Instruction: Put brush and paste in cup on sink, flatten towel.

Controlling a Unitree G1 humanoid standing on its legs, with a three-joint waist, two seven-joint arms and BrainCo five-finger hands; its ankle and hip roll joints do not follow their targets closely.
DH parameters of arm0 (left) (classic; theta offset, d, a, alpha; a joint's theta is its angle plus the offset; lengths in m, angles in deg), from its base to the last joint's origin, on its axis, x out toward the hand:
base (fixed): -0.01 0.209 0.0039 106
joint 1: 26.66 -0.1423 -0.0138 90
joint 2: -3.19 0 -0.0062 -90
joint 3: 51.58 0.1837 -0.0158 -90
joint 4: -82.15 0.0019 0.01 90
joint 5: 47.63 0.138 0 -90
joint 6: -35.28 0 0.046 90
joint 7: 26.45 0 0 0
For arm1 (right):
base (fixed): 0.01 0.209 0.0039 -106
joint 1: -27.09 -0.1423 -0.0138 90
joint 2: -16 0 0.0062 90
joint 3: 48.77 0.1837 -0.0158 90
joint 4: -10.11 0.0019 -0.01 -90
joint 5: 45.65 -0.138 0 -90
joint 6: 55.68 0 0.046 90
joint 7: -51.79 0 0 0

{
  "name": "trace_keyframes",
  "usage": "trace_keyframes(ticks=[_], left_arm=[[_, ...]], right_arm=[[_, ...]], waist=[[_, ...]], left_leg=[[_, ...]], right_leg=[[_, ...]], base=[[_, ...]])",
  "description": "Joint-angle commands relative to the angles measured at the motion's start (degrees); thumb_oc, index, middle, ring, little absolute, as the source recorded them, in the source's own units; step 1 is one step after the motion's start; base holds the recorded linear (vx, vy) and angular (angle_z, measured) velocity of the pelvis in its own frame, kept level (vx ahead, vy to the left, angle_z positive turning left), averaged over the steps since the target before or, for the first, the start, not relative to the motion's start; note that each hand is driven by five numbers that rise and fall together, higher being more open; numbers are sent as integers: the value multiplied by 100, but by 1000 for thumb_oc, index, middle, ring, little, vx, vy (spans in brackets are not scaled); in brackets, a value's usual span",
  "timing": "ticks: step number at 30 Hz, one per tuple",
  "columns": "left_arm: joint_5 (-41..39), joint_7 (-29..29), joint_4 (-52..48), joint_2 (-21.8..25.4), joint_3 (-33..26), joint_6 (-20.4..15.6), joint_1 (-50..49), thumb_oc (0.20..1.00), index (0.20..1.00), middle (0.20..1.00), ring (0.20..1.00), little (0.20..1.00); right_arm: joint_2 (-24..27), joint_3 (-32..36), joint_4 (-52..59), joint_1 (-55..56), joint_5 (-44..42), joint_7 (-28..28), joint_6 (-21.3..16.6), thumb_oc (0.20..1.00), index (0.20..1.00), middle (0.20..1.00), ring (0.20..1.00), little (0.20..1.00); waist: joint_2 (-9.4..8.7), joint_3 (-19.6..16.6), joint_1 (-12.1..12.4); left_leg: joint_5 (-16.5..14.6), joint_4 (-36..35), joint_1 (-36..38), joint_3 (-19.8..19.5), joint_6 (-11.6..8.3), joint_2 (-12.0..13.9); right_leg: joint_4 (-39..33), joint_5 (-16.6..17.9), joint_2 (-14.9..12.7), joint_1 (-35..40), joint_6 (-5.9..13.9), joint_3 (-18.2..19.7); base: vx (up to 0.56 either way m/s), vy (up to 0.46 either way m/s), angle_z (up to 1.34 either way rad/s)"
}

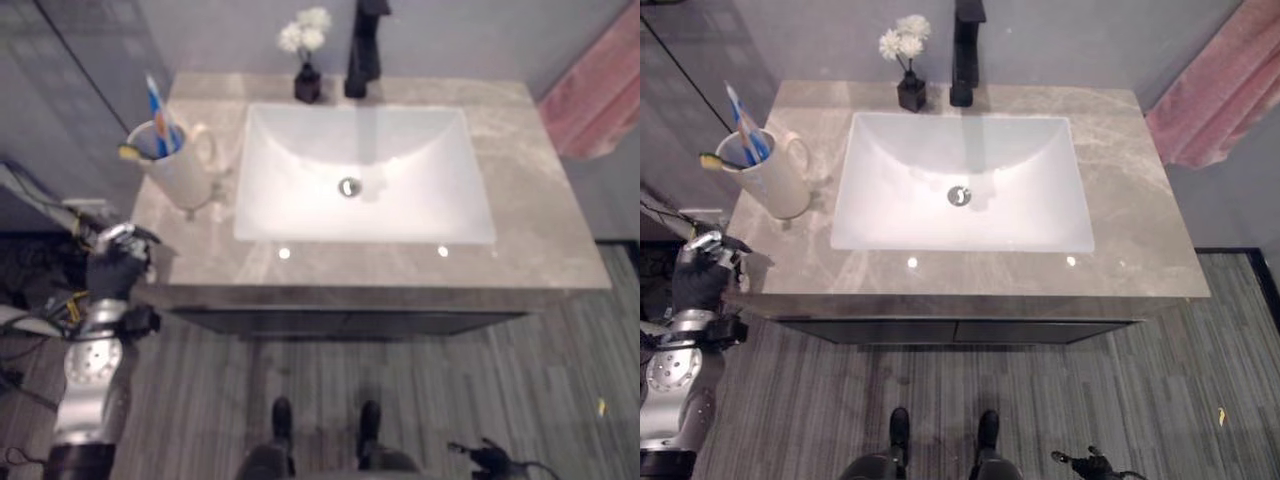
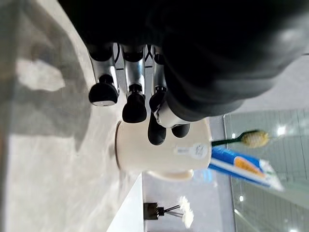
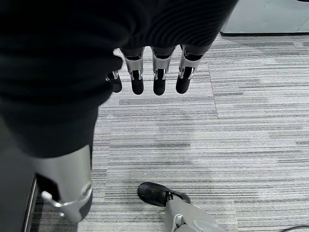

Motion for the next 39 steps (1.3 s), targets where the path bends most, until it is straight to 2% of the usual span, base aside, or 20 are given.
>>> trace_keyframes(ticks=[1, 9, 23, 29, 39], left_arm=[[-51, -11, -153, 271, -81, -277, 342, 200, 200, 200, 200, 200], [-176, 61, -4, 328, 259, -165, 819, 200, 200, 200, 200, 200], [-263, 193, 339, 273, 127, -161, 803, 200, 200, 200, 200, 200], [-386, 207, 568, 478, 172, -131, 994, 200, 200, 200, 200, 200], [-571, 438, 1114, 1067, 332, -182, 1863, 200, 200, 200, 200, 200]], right_arm=[[237, -160, -27, 89, 29, 6, -2, 1000, 1000, 1000, 1000, 1000], [259, -179, 14, 77, -23, -34, 25, 1000, 1000, 1000, 1000, 1000], [376, -142, 46, 73, -1, -48, 29, 1000, 1000, 1000, 1000, 1000], [430, -218, 121, 76, 36, -13, 47, 1000, 1000, 1000, 1000, 1000], [542, -305, 169, 4, 4, 1, 71, 1000, 1000, 1000, 1000, 1000]], waist=[[-35, -178, -32], [21, -115, -147], [56, -66, -175], [46, -80, -204], [53, 69, -275]], left_leg=[[-333, 69, -66, -418, 67, 41], [-332, 69, -161, -421, 99, -4], [-291, 69, -306, -347, 103, -6], [-278, 69, -347, -365, 90, 3], [-229, 69, -542, -319, 88, -14]], right_leg=[[33, -240, -81, 185, 39, -234], [33, -195, -90, 66, 62, -192], [33, -159, -84, -138, 73, -115], [33, -162, -63, -162, 65, -120], [33, -70, -79, -397, 111, -63]], base=[[-3, 1, 7], [0, 0, 0], [4, 4, -2], [18, -2, -4], [-6, 10, -2]])
